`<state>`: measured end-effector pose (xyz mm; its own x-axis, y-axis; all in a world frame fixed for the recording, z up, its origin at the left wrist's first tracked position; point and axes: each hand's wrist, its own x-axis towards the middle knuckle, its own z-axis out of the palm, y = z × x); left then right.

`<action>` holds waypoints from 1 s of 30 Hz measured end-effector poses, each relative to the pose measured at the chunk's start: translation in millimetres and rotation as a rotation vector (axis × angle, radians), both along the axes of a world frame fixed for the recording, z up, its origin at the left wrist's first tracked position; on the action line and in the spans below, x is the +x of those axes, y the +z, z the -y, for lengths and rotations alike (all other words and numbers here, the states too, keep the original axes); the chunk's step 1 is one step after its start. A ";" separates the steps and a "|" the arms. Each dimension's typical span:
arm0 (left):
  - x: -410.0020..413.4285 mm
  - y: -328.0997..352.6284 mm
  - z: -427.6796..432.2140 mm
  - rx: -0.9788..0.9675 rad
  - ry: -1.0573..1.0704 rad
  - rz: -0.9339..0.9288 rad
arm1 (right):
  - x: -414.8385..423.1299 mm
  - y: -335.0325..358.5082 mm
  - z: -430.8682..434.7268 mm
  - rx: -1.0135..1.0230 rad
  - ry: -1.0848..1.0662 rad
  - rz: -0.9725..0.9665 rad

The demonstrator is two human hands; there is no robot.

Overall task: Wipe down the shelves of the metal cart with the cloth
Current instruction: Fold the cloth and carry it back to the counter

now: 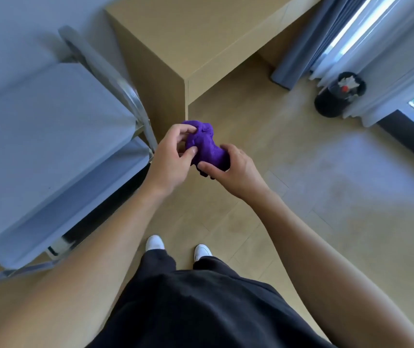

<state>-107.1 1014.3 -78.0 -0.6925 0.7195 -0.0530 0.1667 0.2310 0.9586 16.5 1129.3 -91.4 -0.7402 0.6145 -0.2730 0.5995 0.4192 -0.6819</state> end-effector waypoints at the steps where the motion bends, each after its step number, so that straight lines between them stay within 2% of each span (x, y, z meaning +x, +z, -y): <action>1: -6.2 0.3 -1.3 -0.002 -0.038 -0.012 | -4.1 3.4 -2.5 -0.047 0.033 0.006; 4: -29.6 1.0 -1.5 -0.038 -0.180 -0.129 | -19.4 15.9 -6.7 -0.035 0.139 0.010; 8: -67.6 -0.4 0.4 -0.143 -0.413 -0.461 | -44.5 29.1 -10.1 0.288 0.262 0.177; 10: -82.9 0.4 -0.1 -0.163 -0.461 -0.518 | -52.6 34.1 -12.0 0.320 0.277 0.175; 12: -93.3 3.5 -3.1 -0.166 -0.488 -0.521 | -55.8 38.2 -14.3 0.271 0.255 0.124; 18: -107.1 12.5 -28.5 -0.218 -0.587 -0.449 | -58.0 40.2 -30.1 0.080 -0.023 -0.085; 26: -115.8 5.2 -101.3 -0.356 -0.608 -0.435 | -60.0 34.7 -92.1 -0.020 -0.099 -0.182; 30: -121.3 1.2 -155.6 -0.334 -0.630 -0.516 | -66.7 28.1 -154.0 -0.017 0.018 -0.104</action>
